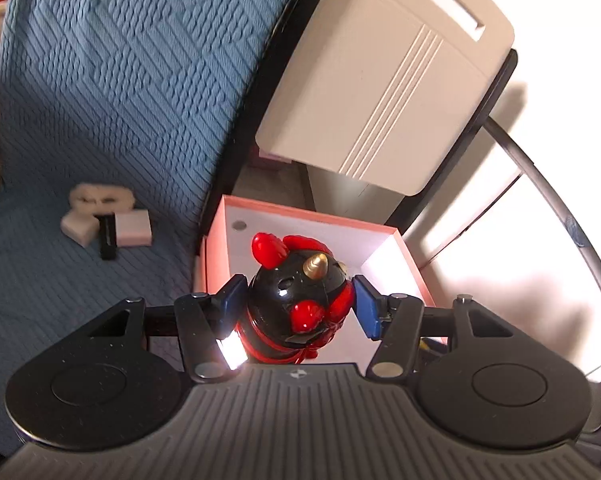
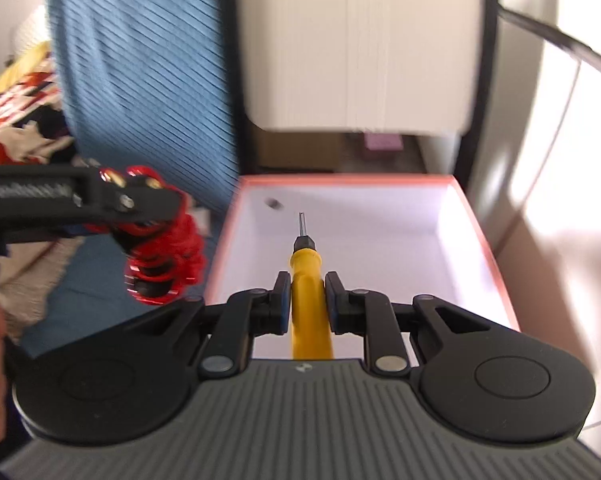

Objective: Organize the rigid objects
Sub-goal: 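Lower both held objects into the pink box and open both tools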

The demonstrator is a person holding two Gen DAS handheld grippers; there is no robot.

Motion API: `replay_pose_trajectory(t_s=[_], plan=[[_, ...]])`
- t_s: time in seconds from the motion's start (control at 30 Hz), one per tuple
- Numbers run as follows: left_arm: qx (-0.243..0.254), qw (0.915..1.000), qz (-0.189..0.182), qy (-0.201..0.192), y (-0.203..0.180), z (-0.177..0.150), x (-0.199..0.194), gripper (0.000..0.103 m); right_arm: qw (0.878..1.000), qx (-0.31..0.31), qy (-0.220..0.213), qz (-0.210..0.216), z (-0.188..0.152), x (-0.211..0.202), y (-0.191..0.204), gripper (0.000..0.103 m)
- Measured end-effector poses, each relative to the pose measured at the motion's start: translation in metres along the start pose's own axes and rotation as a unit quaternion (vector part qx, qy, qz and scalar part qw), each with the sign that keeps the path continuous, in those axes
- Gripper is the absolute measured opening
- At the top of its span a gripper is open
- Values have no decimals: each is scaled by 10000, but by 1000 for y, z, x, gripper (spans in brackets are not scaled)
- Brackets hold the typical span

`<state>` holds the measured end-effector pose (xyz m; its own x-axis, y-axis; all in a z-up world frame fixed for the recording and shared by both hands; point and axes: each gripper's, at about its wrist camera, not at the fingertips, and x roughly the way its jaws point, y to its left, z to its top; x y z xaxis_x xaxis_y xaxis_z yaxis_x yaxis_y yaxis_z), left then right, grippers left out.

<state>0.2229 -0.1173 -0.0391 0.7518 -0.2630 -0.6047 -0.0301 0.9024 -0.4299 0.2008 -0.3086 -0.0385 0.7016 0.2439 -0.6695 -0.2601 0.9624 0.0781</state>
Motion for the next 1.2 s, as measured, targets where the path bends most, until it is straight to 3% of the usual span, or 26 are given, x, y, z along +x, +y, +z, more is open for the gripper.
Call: replay_pose_trajectory(t_s=[0.43, 0.63, 0.9, 1.2], plan=[[234, 9987, 148, 435, -25, -27, 78, 63, 9970, 272, 724, -27, -48, 61, -53, 22], [293, 9976, 223, 584, -26, -37, 90, 63, 9970, 255, 725, -10, -52, 66, -58, 21], [412, 9985, 91, 341, -29, -32, 61, 67, 9985, 300, 454, 23, -38, 42, -53, 21], [771, 9964, 89, -331, -34, -6, -15, 67, 9997, 204, 69, 93, -16, -6, -27, 21]])
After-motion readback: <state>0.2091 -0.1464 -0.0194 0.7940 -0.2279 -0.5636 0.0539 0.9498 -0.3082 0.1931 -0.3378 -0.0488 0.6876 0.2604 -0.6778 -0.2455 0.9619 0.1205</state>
